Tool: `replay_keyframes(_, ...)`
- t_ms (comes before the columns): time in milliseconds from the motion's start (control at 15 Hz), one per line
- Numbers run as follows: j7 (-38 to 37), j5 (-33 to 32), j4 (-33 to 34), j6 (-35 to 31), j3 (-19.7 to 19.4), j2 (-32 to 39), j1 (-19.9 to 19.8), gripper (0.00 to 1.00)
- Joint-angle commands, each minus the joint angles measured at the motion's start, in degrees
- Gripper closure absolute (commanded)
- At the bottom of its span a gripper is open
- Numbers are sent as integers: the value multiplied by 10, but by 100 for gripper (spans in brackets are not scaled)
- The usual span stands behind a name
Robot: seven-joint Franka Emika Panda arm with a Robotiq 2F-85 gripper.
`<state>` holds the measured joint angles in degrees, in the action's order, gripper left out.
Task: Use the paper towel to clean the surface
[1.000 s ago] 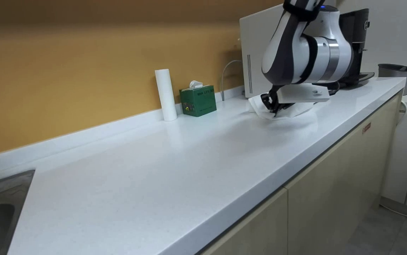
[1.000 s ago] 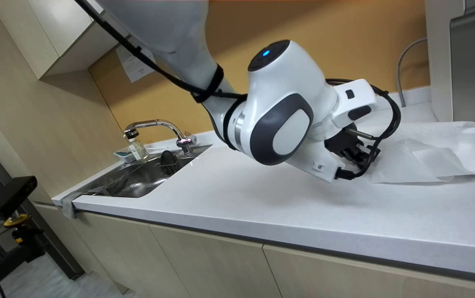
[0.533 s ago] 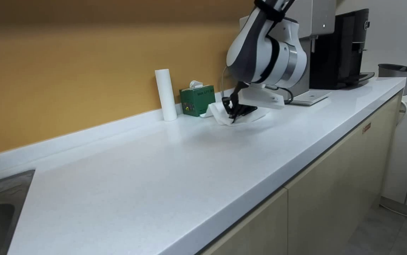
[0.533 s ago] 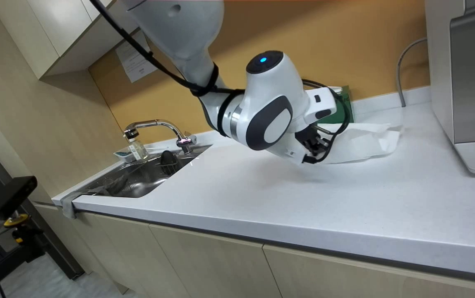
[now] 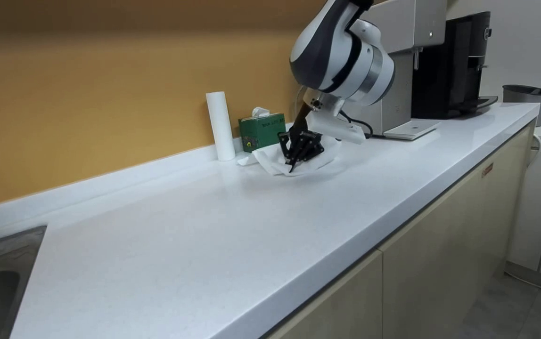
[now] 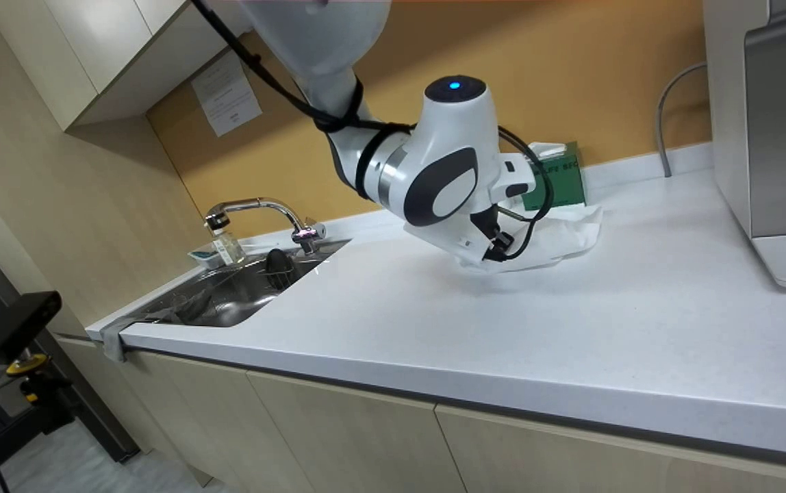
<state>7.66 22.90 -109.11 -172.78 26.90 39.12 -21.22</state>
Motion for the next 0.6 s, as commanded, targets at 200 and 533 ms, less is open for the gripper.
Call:
replay_keyframes(200,13,9,-105,161,-52,-112,-4,99)
replay_keyframes(533,-5,-14,-204,233,-155,-213,57,99)
